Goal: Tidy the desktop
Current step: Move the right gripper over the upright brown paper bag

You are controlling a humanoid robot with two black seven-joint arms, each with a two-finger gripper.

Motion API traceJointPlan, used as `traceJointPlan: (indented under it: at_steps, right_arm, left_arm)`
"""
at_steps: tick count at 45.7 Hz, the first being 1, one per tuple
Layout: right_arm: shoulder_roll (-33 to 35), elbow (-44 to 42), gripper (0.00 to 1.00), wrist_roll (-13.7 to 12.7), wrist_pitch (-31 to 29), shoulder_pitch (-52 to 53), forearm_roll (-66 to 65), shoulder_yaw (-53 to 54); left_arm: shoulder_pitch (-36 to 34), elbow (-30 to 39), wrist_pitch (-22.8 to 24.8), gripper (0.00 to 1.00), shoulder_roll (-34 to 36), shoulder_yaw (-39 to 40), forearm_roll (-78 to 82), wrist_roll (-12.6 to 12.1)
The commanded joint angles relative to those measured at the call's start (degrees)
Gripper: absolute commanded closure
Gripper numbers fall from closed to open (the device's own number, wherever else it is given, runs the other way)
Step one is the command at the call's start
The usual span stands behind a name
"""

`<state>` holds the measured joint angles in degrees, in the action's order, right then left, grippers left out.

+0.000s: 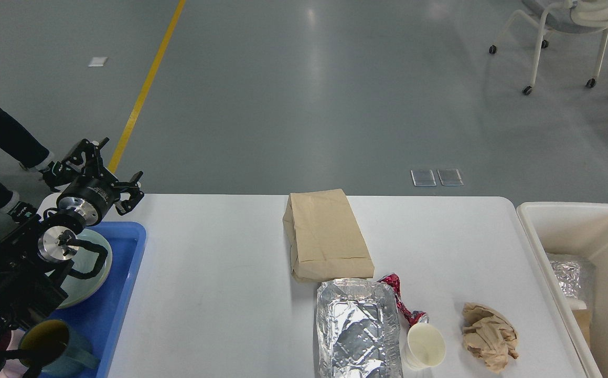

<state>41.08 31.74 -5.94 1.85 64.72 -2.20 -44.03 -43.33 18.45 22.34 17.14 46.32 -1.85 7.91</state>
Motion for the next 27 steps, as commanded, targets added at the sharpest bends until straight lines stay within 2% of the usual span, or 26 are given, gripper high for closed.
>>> traceJointPlan:
  at_steps: [1,8,17,27]
  right_arm:
    - [-3.4,0.4,0.00,0.0,-3.0,8.0,0.0,-5.6]
    - [-9.6,1.0,0.00,0.0,-11.4,16.8,0.1,-13.5]
    - [-16.2,6.0,0.00,0.0,-23.2,28.5,0.2,-17.8]
    - [-21.5,22.6,0.00,0.2,-25.9,43.6,0.2,-20.9]
  left_arm:
    - [0.0,0.0,0.0,0.03,0.0,0.0,0.0,0.0]
    - [0.0,0.0,0.0,0.03,0.0,0.0,0.0,0.0]
    - [0.0,0.0,0.0,0.03,0.0,0.0,0.0,0.0]
    - [0.0,0.0,0.0,0.03,0.0,0.0,0.0,0.0]
